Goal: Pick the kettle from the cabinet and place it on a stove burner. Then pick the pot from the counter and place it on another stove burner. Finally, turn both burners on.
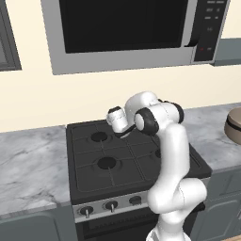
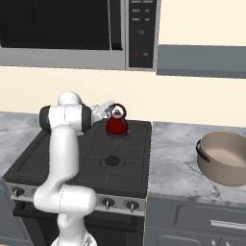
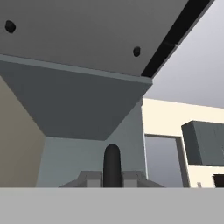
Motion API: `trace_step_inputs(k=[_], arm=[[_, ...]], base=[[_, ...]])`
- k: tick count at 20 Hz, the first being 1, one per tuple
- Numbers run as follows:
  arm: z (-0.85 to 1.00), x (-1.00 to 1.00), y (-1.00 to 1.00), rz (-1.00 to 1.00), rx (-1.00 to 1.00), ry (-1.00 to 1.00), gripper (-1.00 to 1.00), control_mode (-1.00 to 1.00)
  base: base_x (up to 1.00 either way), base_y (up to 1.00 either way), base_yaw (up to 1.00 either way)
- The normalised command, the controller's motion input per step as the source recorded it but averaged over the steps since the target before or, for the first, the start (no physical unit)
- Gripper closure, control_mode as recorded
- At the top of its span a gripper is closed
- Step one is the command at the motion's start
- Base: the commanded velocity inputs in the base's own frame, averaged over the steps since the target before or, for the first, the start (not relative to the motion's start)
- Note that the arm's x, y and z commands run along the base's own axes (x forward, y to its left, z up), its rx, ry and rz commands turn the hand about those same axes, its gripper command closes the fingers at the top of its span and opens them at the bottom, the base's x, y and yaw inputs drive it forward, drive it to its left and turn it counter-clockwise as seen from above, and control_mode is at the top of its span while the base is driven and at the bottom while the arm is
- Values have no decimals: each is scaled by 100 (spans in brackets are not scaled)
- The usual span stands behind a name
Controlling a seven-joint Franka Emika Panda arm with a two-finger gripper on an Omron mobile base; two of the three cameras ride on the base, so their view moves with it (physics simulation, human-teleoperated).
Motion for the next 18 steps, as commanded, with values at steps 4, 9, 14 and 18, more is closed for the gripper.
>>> trace_step_inputs(k=[4,9,14,18], arm=[[-33,25,-2,-8,-5,-8,100,-100],[-20,31,0,-4,-1,-7,100,-100],[-16,28,0,0,0,-4,100,-100],[-20,29,0,0,0,-1,100,-100]], base=[[0,0,0],[0,0,0],[0,0,0],[0,0,0]])
